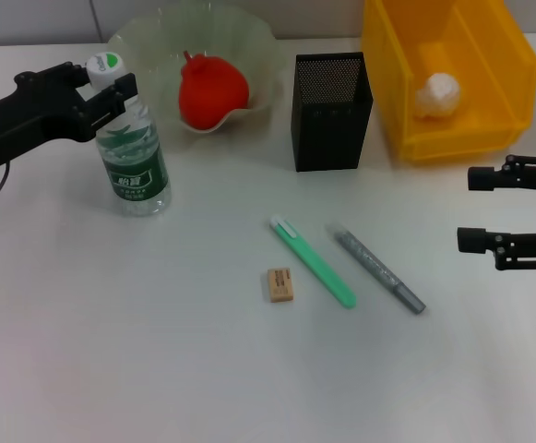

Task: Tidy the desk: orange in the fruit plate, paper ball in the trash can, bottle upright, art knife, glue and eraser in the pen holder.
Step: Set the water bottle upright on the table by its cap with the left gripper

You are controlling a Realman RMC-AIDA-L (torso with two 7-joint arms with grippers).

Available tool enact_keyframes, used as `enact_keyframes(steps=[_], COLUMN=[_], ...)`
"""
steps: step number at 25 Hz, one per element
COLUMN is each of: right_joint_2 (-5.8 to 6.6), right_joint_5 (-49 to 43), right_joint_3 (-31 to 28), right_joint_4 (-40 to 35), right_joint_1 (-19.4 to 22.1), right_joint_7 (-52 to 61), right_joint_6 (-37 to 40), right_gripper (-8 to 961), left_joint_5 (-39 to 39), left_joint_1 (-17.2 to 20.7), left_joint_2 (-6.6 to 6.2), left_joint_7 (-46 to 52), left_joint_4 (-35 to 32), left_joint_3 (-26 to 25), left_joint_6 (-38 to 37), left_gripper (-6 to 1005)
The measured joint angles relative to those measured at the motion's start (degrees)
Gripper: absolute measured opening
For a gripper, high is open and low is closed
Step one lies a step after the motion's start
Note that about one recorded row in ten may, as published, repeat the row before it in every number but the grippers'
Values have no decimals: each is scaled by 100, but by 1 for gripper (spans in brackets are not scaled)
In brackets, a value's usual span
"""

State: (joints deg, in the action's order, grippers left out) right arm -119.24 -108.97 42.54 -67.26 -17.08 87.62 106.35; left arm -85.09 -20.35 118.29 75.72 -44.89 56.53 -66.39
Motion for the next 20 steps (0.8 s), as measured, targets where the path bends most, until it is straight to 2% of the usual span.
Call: enact_keyframes(steps=[13,15,20], right_joint_2=[7,6,-1], right_joint_5=[-11,-11,-15], right_joint_3=[-52,-47,-11], right_joint_4=[16,-19,-256], right_joint_1=[-14,-14,-34], right_joint_7=[0,26,355], right_joint_6=[-1,-1,0], right_gripper=[760,760,760], left_joint_5=[5,12,45], left_joint_1=[124,152,451], left_joint_2=[9,9,-4], left_joint_7=[-142,-138,-50], left_joint_4=[-4,-38,-548], left_joint_3=[-50,-64,-387], left_joint_6=[-66,-102,-733], left_gripper=[515,703,810])
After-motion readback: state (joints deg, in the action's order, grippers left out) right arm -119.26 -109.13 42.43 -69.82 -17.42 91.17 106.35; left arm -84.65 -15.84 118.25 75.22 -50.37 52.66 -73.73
